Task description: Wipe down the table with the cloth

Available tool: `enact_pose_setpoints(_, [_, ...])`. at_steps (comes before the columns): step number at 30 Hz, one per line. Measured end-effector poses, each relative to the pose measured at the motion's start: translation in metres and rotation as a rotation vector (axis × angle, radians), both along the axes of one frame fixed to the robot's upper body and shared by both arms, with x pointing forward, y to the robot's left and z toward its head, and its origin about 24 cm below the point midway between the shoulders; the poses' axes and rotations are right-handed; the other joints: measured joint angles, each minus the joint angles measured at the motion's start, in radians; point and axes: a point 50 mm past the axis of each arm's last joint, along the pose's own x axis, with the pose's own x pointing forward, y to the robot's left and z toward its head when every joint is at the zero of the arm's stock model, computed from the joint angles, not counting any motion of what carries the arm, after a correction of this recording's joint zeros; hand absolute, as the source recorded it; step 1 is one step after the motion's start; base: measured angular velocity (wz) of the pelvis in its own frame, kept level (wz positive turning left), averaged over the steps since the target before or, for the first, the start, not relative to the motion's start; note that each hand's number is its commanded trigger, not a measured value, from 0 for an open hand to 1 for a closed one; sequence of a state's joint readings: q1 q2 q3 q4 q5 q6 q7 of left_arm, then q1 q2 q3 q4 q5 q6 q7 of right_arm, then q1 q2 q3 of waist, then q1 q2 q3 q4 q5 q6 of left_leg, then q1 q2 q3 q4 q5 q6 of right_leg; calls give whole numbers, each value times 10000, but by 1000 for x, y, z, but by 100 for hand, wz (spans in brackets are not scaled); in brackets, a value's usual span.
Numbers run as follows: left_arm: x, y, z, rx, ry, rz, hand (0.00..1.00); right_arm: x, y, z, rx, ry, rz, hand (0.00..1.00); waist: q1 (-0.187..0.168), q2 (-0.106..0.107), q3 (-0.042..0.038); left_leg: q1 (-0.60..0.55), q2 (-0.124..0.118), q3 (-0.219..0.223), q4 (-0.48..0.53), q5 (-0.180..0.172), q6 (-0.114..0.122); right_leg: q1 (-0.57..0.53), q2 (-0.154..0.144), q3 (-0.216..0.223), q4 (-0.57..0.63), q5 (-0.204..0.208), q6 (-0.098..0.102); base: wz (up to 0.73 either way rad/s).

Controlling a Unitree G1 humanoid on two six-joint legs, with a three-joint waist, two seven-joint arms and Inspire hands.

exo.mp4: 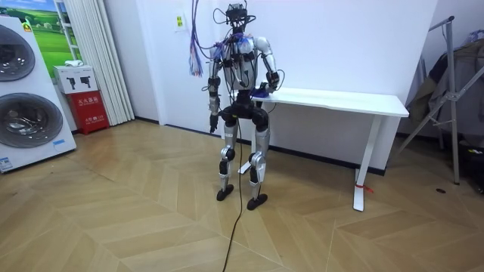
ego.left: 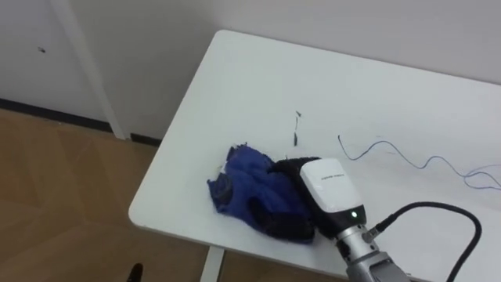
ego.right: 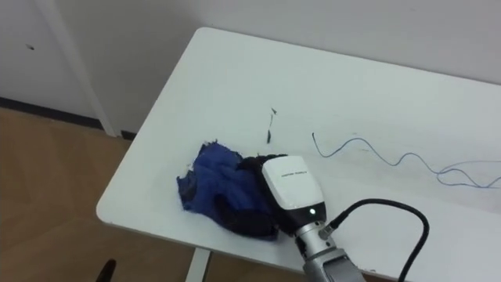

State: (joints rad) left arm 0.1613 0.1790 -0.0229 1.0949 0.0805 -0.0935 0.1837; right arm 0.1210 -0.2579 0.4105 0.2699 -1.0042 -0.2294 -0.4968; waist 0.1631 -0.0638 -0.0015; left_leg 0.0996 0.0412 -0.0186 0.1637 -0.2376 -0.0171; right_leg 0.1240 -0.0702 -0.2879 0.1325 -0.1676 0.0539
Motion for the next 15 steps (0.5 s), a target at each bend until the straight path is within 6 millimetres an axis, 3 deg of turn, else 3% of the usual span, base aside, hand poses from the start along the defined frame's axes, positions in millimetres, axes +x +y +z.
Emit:
enact_pose_setpoints(11, [-11, -3, -2, 5, 245, 137, 0, 2, -3, -1, 477, 266, -363, 100, 32, 43, 18, 118, -11, -99, 22, 1, 0, 170, -16, -134, 23, 0, 0, 1])
enact_pose_setpoints(15, [-13, -4, -3, -20, 377, 178, 0, 11, -2, -1, 784, 694, -527, 100, 157, 49, 21, 160, -10, -78, 38, 4, -3, 204, -15, -130, 28, 0, 1, 0])
